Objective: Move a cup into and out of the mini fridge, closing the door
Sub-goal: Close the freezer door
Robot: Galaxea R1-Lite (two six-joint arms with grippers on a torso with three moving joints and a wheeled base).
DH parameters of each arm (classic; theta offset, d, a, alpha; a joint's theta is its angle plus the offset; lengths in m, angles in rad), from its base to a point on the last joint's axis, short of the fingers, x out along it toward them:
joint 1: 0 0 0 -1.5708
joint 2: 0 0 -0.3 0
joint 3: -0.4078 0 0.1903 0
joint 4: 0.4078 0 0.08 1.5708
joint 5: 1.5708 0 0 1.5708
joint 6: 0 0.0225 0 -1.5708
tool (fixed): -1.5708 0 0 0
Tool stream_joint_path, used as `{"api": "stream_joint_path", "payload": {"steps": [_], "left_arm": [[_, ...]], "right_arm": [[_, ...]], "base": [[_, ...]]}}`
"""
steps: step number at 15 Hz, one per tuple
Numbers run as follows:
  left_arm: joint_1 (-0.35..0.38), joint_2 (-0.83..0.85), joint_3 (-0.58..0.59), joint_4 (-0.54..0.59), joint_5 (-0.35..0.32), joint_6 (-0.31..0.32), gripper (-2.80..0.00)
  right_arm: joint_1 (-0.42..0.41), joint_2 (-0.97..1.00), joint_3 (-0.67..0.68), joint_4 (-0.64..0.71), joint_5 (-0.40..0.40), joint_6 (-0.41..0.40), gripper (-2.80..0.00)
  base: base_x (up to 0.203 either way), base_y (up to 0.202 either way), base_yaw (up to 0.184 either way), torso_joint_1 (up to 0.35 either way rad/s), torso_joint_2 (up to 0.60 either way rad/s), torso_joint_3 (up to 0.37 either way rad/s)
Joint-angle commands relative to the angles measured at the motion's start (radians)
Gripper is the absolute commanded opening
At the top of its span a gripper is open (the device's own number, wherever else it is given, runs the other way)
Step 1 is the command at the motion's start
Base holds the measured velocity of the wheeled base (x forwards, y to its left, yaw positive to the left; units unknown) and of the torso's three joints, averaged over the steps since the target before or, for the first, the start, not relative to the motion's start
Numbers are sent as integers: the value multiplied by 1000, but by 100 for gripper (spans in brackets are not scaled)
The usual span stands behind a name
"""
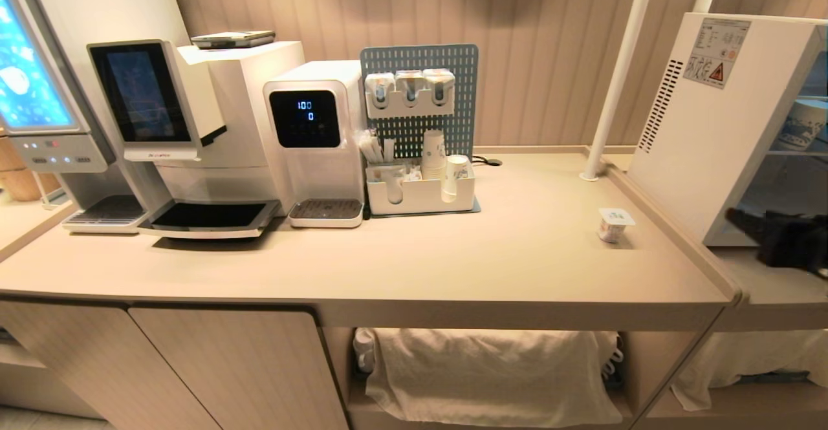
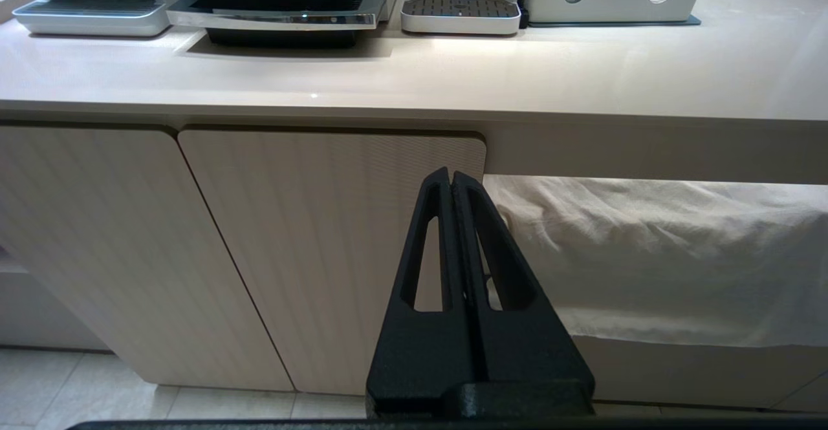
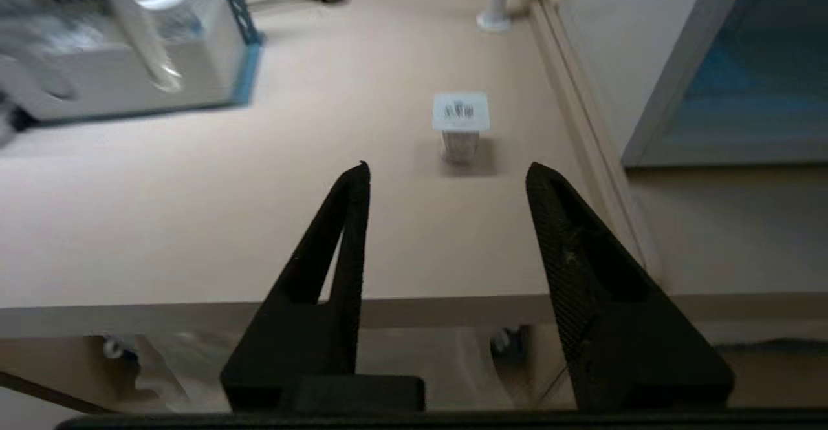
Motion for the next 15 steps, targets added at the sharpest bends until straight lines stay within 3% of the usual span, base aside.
{"api": "stream_joint_path", "payload": {"steps": [1, 4, 6, 8, 11, 13, 15], "left_arm": [[0, 1, 0, -1, 0, 0, -280], [0, 1, 2, -1, 0, -3, -280], [0, 1, 0, -1, 0, -3, -280], [0, 1, 0, -1, 0, -3, -280], [0, 1, 0, -1, 0, -3, -280], [1, 0, 0, -1, 0, -3, -280], [0, 1, 2, -1, 0, -3, -280]], "right_arm": [[-3, -496, 13, 270, 26, 2, -280], [18, -886, -53, 819, 91, 20, -280], [119, -1071, -116, 1132, 107, 27, -280], [167, -1224, -163, 1344, 114, 28, -280], [182, -1381, -129, 1396, 55, 63, -280], [186, -1377, 42, 1226, 10, 91, -280], [187, -1373, 327, 946, -39, 53, -280]], "base": [[0, 0, 0, 0, 0, 0], [0, 0, 0, 0, 0, 0], [0, 0, 0, 0, 0, 0], [0, 0, 0, 0, 0, 0], [0, 0, 0, 0, 0, 0], [0, 0, 0, 0, 0, 0], [0, 0, 0, 0, 0, 0]]}}
